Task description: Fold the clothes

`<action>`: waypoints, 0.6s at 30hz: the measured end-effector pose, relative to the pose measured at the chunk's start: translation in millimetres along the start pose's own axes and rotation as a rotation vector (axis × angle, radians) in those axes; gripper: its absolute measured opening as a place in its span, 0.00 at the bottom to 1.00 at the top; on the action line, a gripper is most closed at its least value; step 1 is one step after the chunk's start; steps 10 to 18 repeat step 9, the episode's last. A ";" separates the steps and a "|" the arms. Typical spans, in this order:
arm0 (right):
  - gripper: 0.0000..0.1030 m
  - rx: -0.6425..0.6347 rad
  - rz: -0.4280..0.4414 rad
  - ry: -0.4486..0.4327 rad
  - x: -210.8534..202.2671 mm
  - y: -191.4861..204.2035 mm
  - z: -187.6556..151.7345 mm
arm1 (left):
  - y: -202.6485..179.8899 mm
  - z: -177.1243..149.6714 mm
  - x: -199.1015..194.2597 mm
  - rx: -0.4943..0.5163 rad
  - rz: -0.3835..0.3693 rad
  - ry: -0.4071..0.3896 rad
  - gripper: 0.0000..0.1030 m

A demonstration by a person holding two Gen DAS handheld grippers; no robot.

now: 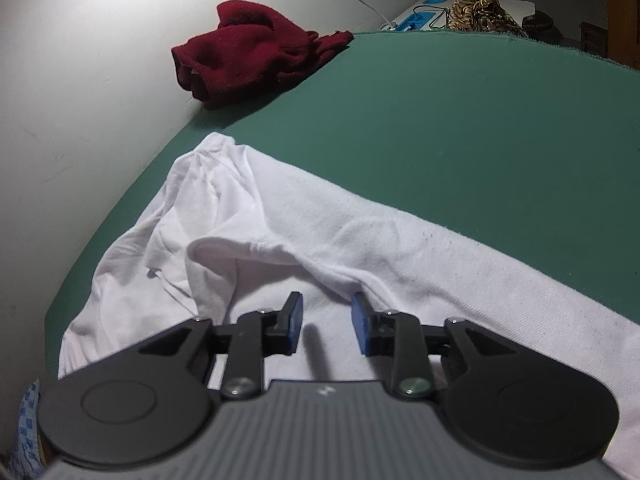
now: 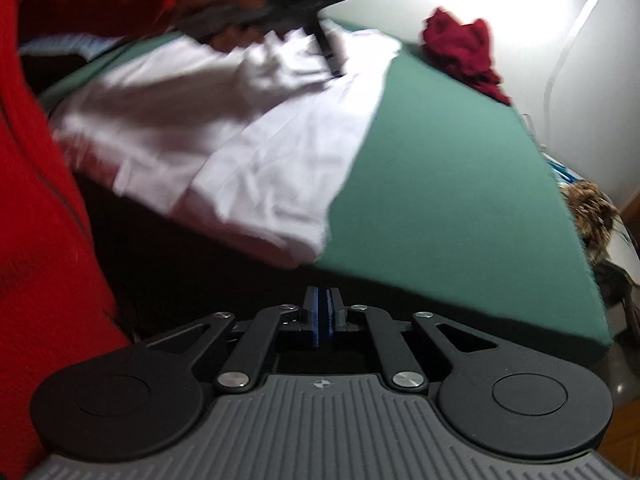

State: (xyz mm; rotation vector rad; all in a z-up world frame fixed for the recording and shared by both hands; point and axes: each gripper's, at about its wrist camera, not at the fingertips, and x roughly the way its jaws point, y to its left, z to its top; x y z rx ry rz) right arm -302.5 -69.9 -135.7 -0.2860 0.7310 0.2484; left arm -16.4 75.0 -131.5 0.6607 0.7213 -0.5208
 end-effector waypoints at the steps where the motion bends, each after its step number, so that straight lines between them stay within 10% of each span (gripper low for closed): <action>1: 0.03 0.035 -0.009 -0.032 -4.9 -5.8 4.4 | 1.6 -3.8 -4.9 -0.015 0.003 -0.004 0.31; 4: 0.15 0.147 0.038 -0.127 6.6 -8.8 25.0 | 3.2 -16.5 -19.5 -0.053 0.008 -0.012 0.33; 9: 0.17 0.101 0.133 0.020 41.4 6.2 27.1 | 1.5 -39.9 -40.1 -0.080 0.025 -0.028 0.42; 18: 0.17 0.101 0.133 0.020 41.4 6.2 27.1 | 1.5 -39.9 -40.1 -0.080 0.025 -0.028 0.42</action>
